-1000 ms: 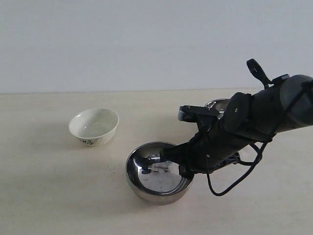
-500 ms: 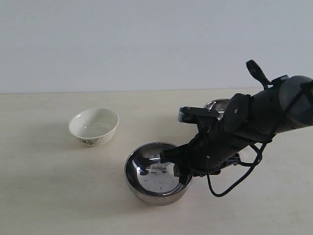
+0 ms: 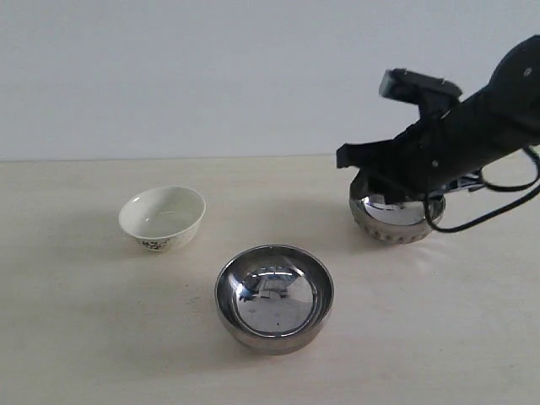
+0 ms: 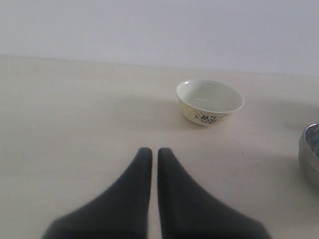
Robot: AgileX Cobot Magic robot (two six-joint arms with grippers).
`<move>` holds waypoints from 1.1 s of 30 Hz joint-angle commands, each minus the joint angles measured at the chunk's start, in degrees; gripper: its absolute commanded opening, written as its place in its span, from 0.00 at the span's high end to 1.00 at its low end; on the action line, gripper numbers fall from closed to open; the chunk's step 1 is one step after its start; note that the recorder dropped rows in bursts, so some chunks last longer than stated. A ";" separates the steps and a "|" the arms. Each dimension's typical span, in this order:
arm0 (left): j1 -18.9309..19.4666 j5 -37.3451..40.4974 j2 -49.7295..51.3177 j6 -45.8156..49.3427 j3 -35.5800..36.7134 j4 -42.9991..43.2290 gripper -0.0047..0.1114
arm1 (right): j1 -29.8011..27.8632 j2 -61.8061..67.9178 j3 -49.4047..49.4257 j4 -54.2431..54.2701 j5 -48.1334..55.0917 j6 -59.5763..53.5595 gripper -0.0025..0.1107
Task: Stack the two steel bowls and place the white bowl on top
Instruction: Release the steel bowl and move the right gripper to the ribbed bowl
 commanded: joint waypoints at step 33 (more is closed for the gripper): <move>0.15 -0.01 -0.15 -0.05 0.22 0.10 0.93 | -13.65 27.69 -28.49 -22.49 12.92 7.93 0.60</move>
